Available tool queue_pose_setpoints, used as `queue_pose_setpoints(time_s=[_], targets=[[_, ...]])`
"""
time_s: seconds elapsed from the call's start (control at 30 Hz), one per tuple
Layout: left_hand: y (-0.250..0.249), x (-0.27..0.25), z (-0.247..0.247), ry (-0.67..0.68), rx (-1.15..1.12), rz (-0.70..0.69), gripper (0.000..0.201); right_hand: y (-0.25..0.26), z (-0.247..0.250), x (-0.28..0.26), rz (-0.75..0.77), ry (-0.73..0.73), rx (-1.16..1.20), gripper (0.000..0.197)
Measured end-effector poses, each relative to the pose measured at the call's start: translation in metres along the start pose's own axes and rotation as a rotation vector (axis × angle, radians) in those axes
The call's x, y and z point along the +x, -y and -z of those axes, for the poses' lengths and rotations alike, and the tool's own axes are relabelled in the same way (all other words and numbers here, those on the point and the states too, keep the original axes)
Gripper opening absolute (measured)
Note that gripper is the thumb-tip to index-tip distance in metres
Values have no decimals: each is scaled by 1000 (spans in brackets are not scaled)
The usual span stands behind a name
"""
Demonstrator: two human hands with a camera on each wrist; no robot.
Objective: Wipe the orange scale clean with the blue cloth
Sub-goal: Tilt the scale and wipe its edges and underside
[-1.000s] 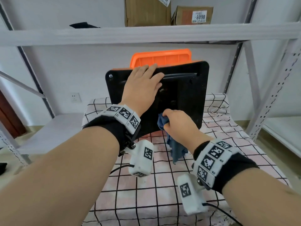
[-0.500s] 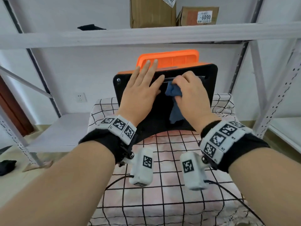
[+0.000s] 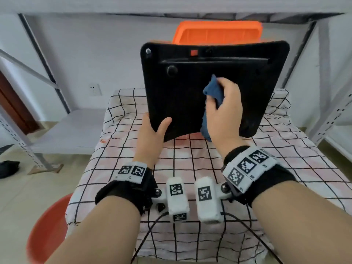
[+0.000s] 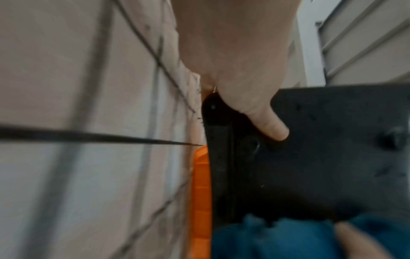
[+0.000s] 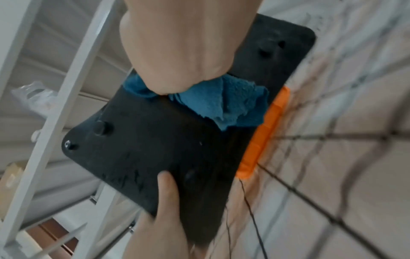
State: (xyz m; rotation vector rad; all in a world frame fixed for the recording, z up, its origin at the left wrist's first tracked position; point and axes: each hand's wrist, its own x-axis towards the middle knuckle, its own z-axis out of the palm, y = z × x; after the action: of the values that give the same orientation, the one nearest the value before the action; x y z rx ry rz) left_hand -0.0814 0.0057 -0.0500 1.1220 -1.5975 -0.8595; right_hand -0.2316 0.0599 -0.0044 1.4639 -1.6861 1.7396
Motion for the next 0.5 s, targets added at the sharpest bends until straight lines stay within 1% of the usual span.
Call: queue_pose_setpoints(time_s=[0.07, 0.13, 0.23, 0.3, 0.37, 0.43, 0.5], targets=[[-5, 5, -1, -13, -19, 7, 39, -3, -2, -15, -66, 4, 63, 31], [-11, 6, -3, -32, -30, 4, 34, -8, -4, -26, -83, 70, -9, 30], [-16, 8, -5, -50, -56, -17, 40, -8, -5, -35, -7, 232, -149, 30], [-20, 9, -4, -29, -81, -16, 36, -3, -6, -42, 1, 325, -134, 34], [-23, 10, -3, 12, -120, 1, 30, 0, -4, -46, -32, 376, -84, 36], [-26, 8, 0, 46, -147, 1, 28, -2, 1, -44, -3, 433, -83, 35], [-26, 8, 2, 60, -141, 2, 25, -15, 8, -40, 22, 482, -128, 34]])
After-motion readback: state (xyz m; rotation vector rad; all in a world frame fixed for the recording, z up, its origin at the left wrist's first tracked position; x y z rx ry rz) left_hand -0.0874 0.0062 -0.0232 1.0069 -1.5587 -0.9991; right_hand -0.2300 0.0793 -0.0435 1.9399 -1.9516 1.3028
